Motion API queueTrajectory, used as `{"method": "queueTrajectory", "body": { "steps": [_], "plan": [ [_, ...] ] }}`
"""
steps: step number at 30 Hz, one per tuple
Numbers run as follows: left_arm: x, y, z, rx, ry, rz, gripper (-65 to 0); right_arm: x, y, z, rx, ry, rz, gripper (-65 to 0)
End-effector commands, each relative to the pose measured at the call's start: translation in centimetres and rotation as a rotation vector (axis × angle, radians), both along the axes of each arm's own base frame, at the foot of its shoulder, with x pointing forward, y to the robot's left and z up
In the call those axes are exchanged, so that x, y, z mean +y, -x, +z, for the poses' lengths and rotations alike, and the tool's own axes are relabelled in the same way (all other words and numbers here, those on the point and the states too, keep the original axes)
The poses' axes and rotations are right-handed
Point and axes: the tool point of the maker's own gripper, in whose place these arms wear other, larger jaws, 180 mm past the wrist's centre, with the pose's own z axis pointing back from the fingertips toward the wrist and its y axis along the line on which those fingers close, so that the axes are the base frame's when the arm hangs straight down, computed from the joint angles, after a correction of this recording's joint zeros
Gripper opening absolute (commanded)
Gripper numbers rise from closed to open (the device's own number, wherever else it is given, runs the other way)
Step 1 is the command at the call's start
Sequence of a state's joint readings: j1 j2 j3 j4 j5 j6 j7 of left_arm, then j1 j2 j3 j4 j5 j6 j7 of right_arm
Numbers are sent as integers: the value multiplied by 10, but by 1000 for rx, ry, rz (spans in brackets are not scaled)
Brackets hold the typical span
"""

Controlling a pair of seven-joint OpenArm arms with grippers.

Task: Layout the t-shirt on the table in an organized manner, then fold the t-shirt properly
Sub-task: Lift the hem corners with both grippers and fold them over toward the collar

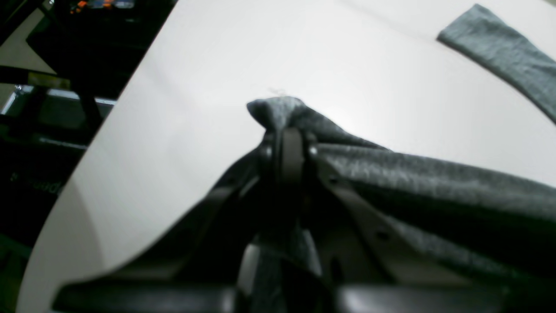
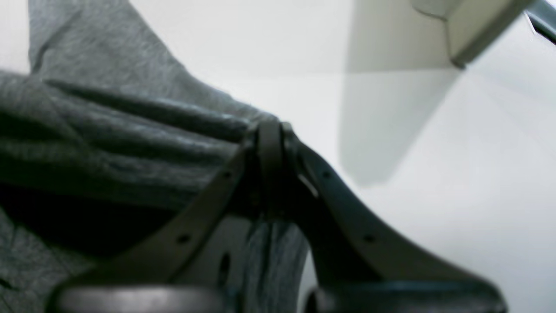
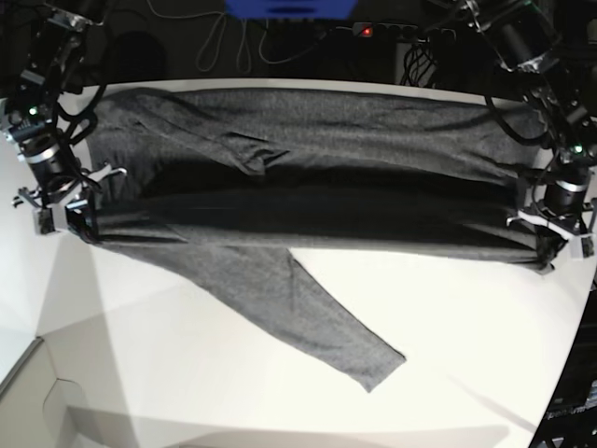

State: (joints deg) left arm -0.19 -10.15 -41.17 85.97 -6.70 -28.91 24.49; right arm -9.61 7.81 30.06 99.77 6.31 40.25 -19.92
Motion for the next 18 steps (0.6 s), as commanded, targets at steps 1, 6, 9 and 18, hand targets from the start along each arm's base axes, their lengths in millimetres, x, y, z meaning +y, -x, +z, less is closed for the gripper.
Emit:
{"method": "queueTrajectory", "body": {
  "steps": [1, 6, 9, 18],
  "plan": [
    [6, -3, 22, -65, -30, 2, -649, -3, 0, 12, -43, 9, 3, -650],
    [6, 9, 13, -34, -37, 1, -649, 0, 14, -1, -3, -1, 5, -650],
    [6, 15, 6, -12, -37, 0, -649, 4, 17, -5, 5, -19, 0, -650],
    [1, 49, -17, 32, 41, -8, -649, 6, 36, -22, 62, -24, 0, -650]
  ]
}}
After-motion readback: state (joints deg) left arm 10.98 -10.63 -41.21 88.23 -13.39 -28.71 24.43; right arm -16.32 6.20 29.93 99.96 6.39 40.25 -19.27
